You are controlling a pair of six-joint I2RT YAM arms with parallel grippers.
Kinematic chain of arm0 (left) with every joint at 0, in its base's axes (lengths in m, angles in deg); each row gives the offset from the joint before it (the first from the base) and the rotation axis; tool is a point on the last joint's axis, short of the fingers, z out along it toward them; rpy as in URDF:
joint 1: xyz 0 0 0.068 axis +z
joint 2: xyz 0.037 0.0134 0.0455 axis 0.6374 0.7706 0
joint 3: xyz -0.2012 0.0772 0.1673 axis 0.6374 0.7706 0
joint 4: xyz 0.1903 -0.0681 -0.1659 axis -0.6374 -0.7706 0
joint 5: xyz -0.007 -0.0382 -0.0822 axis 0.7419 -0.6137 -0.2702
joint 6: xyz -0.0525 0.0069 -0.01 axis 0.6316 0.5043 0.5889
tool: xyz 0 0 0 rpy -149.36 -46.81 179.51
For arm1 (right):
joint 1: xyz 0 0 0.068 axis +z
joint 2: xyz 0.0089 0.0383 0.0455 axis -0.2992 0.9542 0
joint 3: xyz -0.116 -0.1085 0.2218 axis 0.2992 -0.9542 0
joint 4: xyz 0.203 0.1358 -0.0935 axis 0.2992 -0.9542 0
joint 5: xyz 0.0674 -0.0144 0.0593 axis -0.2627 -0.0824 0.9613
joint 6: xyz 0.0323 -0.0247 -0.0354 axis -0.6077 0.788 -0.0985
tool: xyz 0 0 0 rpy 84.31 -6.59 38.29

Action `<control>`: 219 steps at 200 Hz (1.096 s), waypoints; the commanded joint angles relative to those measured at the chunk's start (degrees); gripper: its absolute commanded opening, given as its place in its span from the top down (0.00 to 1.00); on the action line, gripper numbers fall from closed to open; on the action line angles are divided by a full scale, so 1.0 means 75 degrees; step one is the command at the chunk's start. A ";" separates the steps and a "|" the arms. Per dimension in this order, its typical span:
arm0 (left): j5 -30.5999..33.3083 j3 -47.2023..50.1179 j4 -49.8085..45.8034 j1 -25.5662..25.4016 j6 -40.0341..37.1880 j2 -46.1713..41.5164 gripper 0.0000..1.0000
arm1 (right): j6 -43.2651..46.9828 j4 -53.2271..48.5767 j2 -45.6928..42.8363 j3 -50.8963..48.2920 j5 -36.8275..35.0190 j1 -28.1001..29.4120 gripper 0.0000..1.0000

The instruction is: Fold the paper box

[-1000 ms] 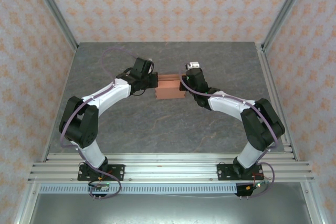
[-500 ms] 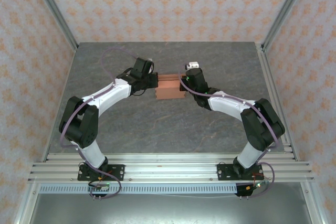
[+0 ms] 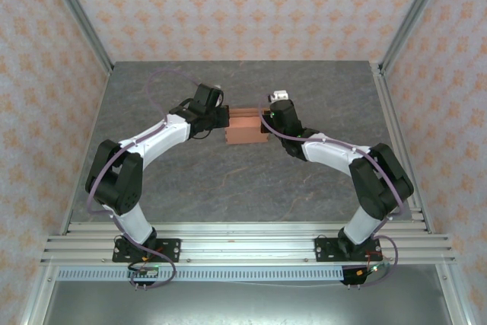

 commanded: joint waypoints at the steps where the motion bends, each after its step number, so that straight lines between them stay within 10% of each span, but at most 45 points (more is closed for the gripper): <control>1: 0.0100 0.0186 -0.0200 -0.0096 -0.0042 -0.0144 1.00 | 0.0158 -0.1374 0.0182 -0.0220 0.0134 -0.0033 1.00; 100: -0.0029 0.0154 -0.0114 -0.0098 0.0050 -0.0052 1.00 | -0.0270 -0.1180 0.0479 -0.0487 0.0768 0.0059 1.00; 219: 0.0041 0.0207 -0.0039 -0.0112 0.0071 -0.0050 1.00 | -0.0465 -0.1288 0.0101 -0.0882 -0.0703 -0.0017 1.00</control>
